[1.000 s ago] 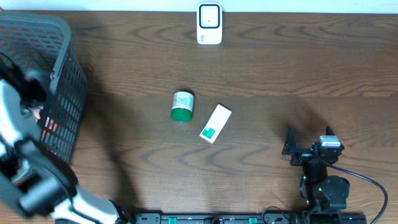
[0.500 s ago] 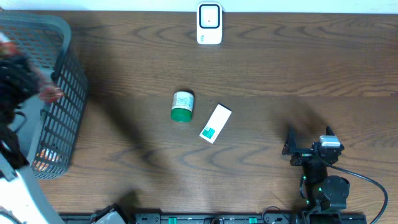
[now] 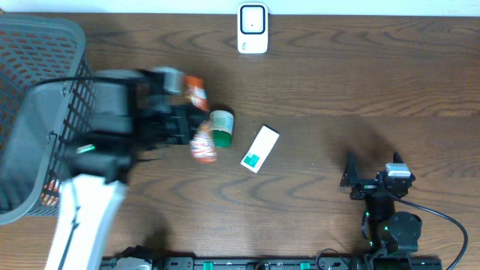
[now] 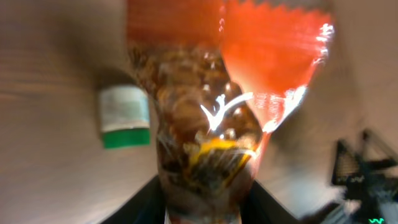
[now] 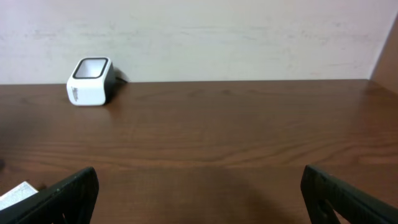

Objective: Scan the item barcode
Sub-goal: 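Place the red chocolate bar on the table behind the jar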

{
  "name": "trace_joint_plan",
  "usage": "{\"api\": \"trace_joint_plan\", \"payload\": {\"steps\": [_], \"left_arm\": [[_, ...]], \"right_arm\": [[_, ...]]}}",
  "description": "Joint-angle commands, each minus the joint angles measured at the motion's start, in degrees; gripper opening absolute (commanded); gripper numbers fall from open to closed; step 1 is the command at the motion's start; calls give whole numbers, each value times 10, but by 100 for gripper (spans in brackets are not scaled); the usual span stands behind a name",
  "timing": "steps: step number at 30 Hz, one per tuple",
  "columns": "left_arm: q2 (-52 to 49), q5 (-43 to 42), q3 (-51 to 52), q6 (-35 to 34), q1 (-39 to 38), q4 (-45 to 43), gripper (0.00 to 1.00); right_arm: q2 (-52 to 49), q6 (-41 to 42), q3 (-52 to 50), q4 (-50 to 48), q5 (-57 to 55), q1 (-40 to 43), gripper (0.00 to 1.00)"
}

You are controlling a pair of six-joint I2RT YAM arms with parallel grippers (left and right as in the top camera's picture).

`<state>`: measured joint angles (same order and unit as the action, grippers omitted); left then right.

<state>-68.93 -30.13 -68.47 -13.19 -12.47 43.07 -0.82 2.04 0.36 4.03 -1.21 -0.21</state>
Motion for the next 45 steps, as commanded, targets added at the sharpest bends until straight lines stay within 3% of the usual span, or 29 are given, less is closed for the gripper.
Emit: {"api": "trace_joint_plan", "payload": {"steps": [1, 7, 12, 24, 27, 33, 38, 45], "left_arm": [[-49, 99, 63, -53, -93, -84, 39], [-191, 201, 80, -56, -208, -228, 42], [-295, 206, 80, -70, -237, -330, 43], [-341, 248, 80, -73, -238, -359, 43], [-339, 264, 77, -72, -238, -358, 53], [-241, 297, 53, -54, -224, -306, 71], [-81, 326, 26, -14, -146, -240, 97], [80, 324, 5, -13, 101, -162, 98]], "right_arm": [[4, -9, -1, 2, 0, 3, 99], [4, -9, -1, 2, 0, 3, 99], [4, -9, -1, 2, 0, 3, 99], [4, -9, -1, 2, 0, 3, 99], [4, -9, -1, 2, 0, 3, 99], [4, -8, -1, 2, 0, 3, 99], [4, -9, -1, 2, 0, 3, 99], [4, -9, -1, 2, 0, 3, 99]]}}
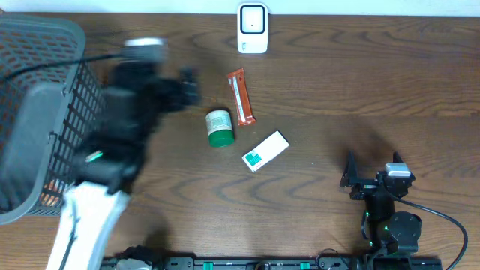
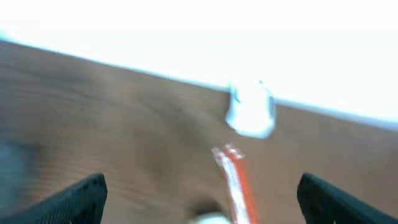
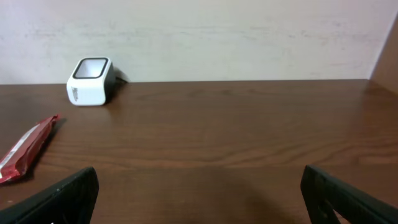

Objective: Scan the item barcode
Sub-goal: 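Place the red chocolate bar on the table behind the jar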

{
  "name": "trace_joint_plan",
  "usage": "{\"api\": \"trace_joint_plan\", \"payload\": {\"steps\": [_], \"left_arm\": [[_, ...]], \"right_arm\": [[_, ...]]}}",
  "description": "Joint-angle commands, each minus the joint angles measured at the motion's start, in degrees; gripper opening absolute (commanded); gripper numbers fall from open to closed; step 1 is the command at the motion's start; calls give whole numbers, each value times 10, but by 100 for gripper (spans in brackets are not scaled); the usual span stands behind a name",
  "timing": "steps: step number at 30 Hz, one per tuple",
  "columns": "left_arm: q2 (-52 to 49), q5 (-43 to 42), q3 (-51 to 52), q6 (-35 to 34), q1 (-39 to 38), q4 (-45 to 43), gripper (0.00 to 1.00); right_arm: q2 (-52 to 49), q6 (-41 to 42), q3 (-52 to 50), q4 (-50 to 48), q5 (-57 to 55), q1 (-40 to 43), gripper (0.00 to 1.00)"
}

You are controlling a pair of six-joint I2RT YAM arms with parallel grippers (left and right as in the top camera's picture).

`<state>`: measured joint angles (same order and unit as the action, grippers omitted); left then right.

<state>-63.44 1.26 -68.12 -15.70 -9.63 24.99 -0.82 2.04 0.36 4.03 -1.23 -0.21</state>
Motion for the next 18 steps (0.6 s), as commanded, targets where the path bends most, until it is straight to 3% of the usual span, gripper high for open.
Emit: {"api": "trace_joint_plan", "payload": {"steps": [1, 10, 14, 18], "left_arm": [[37, 9, 2, 12, 112, 25, 98], [15, -18, 2, -59, 428, 80, 98], [-33, -23, 2, -126, 518, 84, 98], [-94, -22, 2, -131, 563, 110, 98]], "right_arm": [[4, -8, -1, 2, 0, 3, 99], [4, -9, -1, 2, 0, 3, 99], [4, -8, -1, 2, 0, 3, 99], [4, -9, -1, 2, 0, 3, 99]]}}
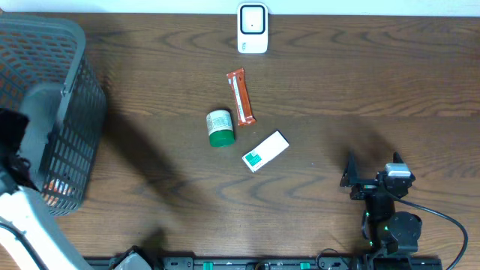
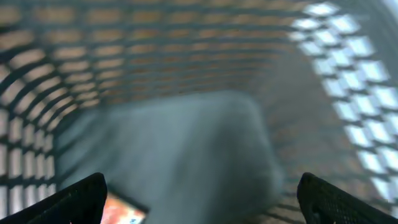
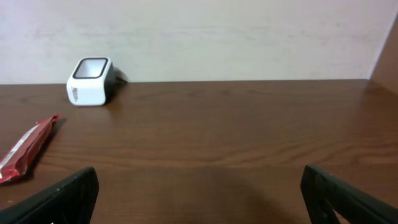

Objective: Scan the item barcode
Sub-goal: 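Place the red chocolate bar on the table behind the jar, then reach into the basket and grasp a red-white snack packet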

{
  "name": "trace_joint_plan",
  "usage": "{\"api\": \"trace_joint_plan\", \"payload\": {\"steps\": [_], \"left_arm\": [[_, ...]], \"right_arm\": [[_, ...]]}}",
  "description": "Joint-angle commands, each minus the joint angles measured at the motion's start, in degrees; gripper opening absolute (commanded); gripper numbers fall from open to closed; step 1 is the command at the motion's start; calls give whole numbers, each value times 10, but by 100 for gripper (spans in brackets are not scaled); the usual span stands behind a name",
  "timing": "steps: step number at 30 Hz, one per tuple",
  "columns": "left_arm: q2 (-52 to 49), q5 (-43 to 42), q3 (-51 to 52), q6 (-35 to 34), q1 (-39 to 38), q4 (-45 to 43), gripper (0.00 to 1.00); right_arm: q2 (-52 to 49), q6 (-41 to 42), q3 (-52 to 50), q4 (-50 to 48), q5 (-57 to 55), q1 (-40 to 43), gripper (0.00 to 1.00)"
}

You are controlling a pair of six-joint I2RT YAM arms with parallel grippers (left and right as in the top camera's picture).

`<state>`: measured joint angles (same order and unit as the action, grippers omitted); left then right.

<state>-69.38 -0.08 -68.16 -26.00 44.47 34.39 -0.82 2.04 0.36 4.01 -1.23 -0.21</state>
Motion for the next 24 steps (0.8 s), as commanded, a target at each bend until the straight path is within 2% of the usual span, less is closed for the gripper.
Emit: {"api": "trace_joint_plan", "payload": {"steps": [1, 8, 11, 15, 24], "left_arm": [[-49, -7, 3, -19, 26, 26, 98], [-181, 60, 3, 66, 29, 107, 98], [-209, 60, 3, 100, 29, 122, 98], [-215, 91, 3, 167, 29, 127, 98], [-214, 91, 6, 205, 29, 158, 98]], "right_arm": [[4, -8, -1, 2, 0, 3, 99], [4, -9, -1, 2, 0, 3, 99], [4, -9, -1, 2, 0, 3, 99], [4, -8, -1, 2, 0, 3, 99], [4, -9, -1, 2, 0, 3, 99]]}}
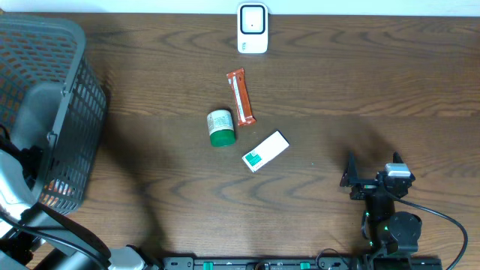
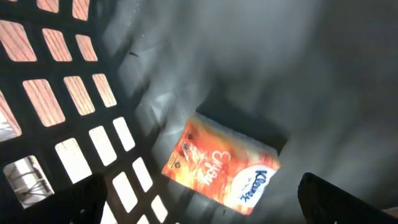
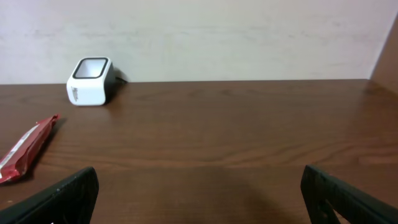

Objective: Scan the item barcode
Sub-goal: 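Reach into the basket and grasp a red-white snack packet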

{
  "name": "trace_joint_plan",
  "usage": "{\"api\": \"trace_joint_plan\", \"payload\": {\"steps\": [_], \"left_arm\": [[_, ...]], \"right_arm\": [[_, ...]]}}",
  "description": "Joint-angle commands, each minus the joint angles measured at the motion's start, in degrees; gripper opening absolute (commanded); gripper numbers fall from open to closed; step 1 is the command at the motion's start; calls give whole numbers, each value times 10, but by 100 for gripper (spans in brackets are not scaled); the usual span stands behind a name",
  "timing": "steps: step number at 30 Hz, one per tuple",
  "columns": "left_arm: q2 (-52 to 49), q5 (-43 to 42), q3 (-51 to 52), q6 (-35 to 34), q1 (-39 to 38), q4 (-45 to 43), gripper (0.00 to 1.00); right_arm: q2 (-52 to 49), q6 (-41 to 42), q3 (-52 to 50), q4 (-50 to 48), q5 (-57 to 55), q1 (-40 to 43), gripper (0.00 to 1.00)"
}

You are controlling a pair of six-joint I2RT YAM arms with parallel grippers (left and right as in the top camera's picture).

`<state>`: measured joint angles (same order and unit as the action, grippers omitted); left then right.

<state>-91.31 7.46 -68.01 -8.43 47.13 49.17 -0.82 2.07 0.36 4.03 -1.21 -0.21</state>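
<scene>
The white scanner (image 1: 253,28) stands at the table's far edge, also in the right wrist view (image 3: 90,81). An orange Kleenex tissue pack (image 2: 221,165) lies on the floor of the grey mesh basket (image 1: 56,90). My left gripper (image 2: 202,200) is open just above it, inside the basket, with nothing between its fingers. In the overhead view the basket wall hides that gripper. My right gripper (image 3: 199,199) rests open and empty at the front right (image 1: 373,174).
A red snack bar (image 1: 240,96) lies mid-table, with a white jar with a green lid (image 1: 220,127) beside it. A white box with a green label (image 1: 265,151) lies just right of the jar. The basket's walls close in around my left gripper.
My left gripper, which was looking into the basket from higher up, is now low inside it over the orange tissue pack. It is still open. The right arm has not moved.
My left gripper was shut on the red snack bar next to the jar. Then the bar lay on the table and the gripper was open, off to the left. After that it was over the basket, and now it is down inside it.
</scene>
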Motion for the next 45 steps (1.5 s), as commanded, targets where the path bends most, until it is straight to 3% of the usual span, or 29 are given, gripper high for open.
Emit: {"api": "trace_joint_plan", "payload": {"steps": [1, 9, 16, 30, 33, 38, 45], "left_arm": [[5, 16, 7, 34, 2, 11, 98], [2, 16, 47, 38, 2, -26, 98], [-21, -23, 63, 87, 2, -60, 98], [-124, -26, 63, 99, 2, -71, 100], [-125, -41, 63, 106, 2, -73, 92], [-125, -56, 63, 105, 2, -63, 61], [-125, -71, 62, 99, 2, -61, 59]], "right_arm": [[4, -9, -1, 2, 0, 3, 99], [4, -9, -1, 2, 0, 3, 99], [4, -9, -1, 2, 0, 3, 99], [4, -9, -1, 2, 0, 3, 99], [4, -9, -1, 2, 0, 3, 99], [4, -9, -1, 2, 0, 3, 99], [4, -9, -1, 2, 0, 3, 99]]}}
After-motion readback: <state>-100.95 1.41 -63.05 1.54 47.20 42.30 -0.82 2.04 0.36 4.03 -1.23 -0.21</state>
